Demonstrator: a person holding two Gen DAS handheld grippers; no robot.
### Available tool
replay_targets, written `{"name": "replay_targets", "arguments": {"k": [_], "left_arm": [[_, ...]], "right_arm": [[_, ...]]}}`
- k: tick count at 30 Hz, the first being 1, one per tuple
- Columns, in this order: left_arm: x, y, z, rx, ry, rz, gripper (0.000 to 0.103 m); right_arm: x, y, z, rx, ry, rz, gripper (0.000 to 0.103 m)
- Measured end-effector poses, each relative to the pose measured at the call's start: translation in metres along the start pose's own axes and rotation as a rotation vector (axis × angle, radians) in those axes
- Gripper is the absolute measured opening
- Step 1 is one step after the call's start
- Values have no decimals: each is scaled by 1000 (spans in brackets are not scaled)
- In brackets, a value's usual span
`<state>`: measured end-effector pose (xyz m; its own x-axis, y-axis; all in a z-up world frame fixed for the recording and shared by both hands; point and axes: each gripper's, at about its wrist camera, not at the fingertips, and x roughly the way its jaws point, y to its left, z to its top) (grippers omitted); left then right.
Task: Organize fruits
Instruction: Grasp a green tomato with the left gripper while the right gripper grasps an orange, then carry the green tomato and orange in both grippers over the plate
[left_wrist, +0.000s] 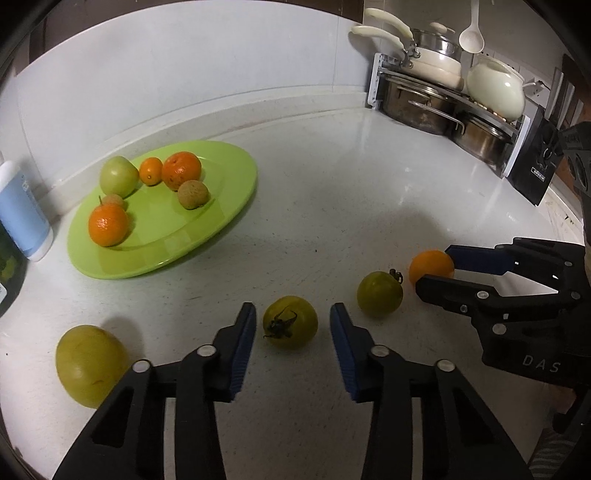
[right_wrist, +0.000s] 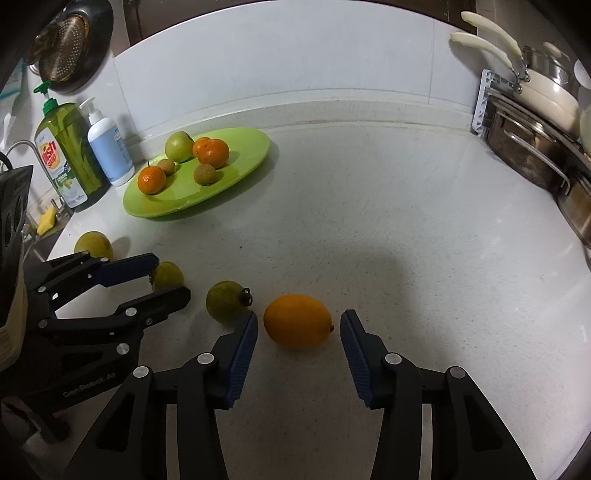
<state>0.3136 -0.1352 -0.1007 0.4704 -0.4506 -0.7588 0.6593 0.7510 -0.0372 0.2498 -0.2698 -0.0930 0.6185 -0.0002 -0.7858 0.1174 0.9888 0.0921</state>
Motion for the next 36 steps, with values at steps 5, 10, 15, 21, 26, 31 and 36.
{"name": "replay_targets", "arguments": {"k": [5,10,15,21,26,31,36], "left_arm": [[1,-2,3,0,5,-5,30],[0,-3,3,5,0,-4,30],[-6,-3,4,3,-14,2,29],[-14,-3,4,-3,-24,0,29],[-25,-3,6,-9,-44,1,29],[-41,-1,10,-15,-79,11,29],[-59,3,16,-28,-119,24,29]], "right_arm": [[3,-1,1,0,7,4,41],[3,-1,1,-4,6,4,41],[2,0,0,-5,4,5,40],[-3,1,1,-6,-9,1,40],[-11,2,4,-18,-28,1,40],[-23,8,10,-35,-59,11,40],[-34,16,19,-55,-88,39,40]]}}
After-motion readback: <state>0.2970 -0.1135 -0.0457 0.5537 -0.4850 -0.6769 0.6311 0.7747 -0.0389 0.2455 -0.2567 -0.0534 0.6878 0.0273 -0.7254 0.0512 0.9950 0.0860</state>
